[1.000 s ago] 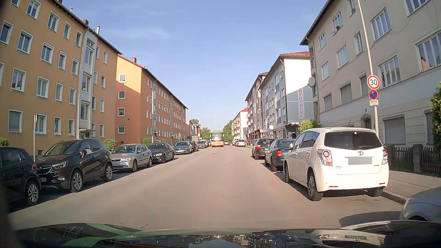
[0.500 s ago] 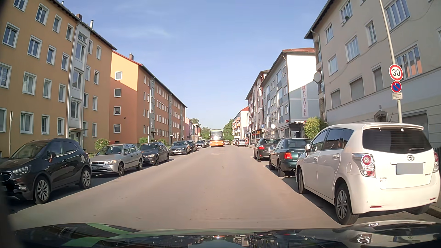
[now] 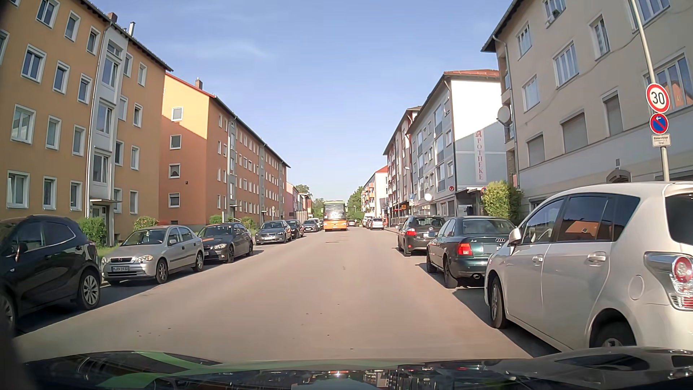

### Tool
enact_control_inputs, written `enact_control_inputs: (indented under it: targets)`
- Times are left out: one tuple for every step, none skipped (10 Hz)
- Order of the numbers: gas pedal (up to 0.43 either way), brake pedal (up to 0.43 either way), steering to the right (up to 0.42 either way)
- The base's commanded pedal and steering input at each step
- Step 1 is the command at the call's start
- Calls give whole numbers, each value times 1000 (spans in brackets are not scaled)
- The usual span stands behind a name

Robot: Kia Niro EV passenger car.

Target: Follow the waypoints while adhering to traffic rules and regulations

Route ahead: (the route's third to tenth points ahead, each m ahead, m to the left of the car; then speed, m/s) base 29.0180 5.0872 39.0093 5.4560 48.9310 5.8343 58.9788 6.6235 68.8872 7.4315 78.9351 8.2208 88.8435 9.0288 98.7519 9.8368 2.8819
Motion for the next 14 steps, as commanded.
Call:
enact_control_inputs:
  targets:
    - [0,232,10]
    - [0,238,9]
    - [0,238,6]
    - [0,238,2]
    - [0,250,1]
    - [0,268,1]
    - [0,287,1]
    - [0,311,-1]
    - [0,329,-2]
    - [0,335,-2]
    - [0,335,-2]
    - [0,335,-2]
    - [0,335,-2]
    - [0,335,-3]
